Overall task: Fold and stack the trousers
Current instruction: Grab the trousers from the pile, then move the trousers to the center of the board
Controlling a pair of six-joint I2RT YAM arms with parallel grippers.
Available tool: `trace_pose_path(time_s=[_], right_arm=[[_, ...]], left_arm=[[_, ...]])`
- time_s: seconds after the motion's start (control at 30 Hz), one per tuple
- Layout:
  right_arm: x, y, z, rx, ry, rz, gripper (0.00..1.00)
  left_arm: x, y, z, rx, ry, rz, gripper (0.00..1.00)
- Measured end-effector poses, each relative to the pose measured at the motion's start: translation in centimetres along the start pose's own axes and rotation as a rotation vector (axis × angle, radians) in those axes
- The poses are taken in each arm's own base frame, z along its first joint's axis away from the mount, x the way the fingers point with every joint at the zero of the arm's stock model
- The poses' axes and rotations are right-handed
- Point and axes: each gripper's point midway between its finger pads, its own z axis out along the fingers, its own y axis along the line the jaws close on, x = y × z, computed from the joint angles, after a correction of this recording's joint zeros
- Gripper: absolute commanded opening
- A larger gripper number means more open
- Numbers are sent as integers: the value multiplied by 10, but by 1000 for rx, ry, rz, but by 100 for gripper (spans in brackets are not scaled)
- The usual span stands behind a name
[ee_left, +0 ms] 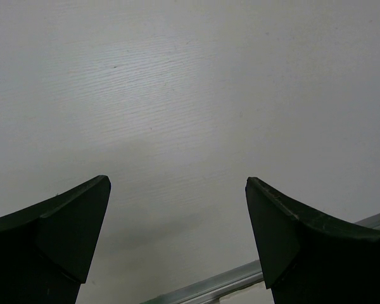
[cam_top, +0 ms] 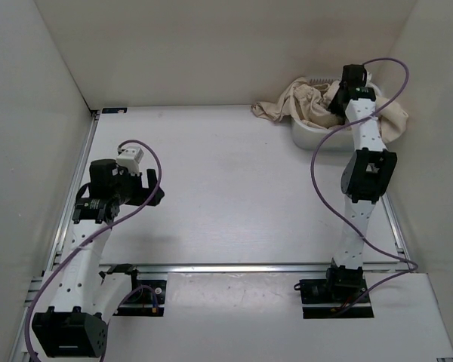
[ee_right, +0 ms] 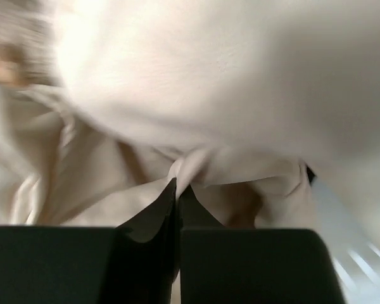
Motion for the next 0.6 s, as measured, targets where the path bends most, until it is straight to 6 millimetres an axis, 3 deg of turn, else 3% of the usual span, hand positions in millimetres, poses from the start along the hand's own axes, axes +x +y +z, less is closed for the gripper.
trace_pose_path(time_s=[0.07,0.17,0.23,0.37,0.47,0.57,0.6], right_arm=[[-17,7,-27,-25,-48,-12,0],[-51,23,-92,-85,-161,-30,0],[-72,40,-150,-150,-264,-43,0],[-93,86,-299,-352,-484,-86,0],[-83,126,-409,-571,-608,-149,0],[-53,168,-517,-909,-674,-232,0],[-42,173,-547,-1016,-682,-248,0]], left_arm=[[-2,-1,-3,2,-15,5,100],[-7,-4,-11,1,-53,17,100],[-12,-6,-18,0,-84,28,100],[-20,-9,-34,-14,-158,51,100],[-24,-7,-42,-37,-196,61,100],[-28,-2,-47,-76,-215,62,100],[-31,0,-48,-90,-220,61,100]])
